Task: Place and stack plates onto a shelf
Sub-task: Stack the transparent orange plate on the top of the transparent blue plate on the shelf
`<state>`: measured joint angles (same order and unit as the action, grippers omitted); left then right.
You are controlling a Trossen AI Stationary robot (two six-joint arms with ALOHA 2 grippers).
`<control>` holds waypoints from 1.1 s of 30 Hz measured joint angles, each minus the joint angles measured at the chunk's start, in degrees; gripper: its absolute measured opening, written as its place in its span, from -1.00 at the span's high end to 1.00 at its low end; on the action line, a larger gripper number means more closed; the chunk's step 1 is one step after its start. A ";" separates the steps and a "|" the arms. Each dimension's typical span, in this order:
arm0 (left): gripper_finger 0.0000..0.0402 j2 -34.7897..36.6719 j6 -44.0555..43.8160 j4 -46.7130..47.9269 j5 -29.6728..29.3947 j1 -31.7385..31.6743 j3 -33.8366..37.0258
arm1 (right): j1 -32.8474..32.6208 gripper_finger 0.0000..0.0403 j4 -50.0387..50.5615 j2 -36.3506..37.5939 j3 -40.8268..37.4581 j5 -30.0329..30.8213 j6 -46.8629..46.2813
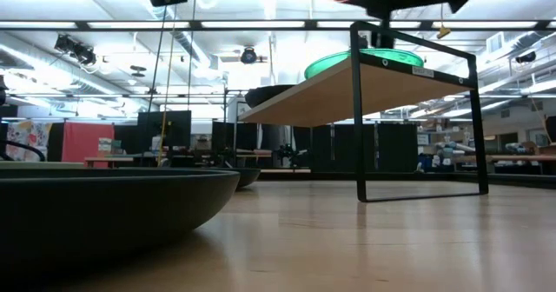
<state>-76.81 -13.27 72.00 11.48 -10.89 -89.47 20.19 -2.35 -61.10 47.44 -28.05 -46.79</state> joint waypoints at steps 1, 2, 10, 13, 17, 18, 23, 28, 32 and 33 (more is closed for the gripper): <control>0.49 -0.06 -0.44 -0.37 -0.74 1.27 0.00 | 0.14 0.96 1.99 1.01 0.00 -0.52 -0.17; 0.49 -0.07 -1.10 -0.78 -1.32 2.47 0.00 | 0.27 0.96 4.06 1.98 0.00 -0.70 -0.19; 0.49 -0.05 -4.42 -6.34 -5.27 11.61 0.00 | 2.11 0.96 21.80 8.62 0.00 -0.75 -0.21; 0.49 -0.05 -4.45 -9.53 -5.81 14.35 0.00 | 2.95 0.96 26.71 9.82 0.00 -0.73 -0.20; 0.49 -0.05 -4.51 -12.75 -5.92 17.37 0.00 | 3.29 0.96 31.31 9.72 0.00 -0.52 -0.19; 0.49 -0.05 -4.51 -13.22 -5.92 17.96 0.00 | 3.29 0.96 32.12 9.49 0.00 -0.34 -0.19; 0.49 -0.05 -4.50 -14.38 -5.90 19.65 0.00 | 3.27 0.96 34.11 7.55 0.00 -0.17 -0.21; 0.49 -0.05 -4.51 -14.36 -5.92 20.19 0.00 | 3.27 0.96 34.29 5.49 0.00 -0.14 -0.04; 0.49 -0.05 -4.40 -14.38 -6.22 20.19 0.00 | 3.27 0.96 34.28 4.30 0.00 -0.14 0.32; 0.49 -0.05 -4.28 -14.35 -6.57 20.19 0.00 | 3.27 0.96 34.31 4.05 0.00 -0.13 0.33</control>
<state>-76.86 -17.55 57.65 4.91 9.30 -89.47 23.46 31.96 -57.05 47.44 -28.18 -46.46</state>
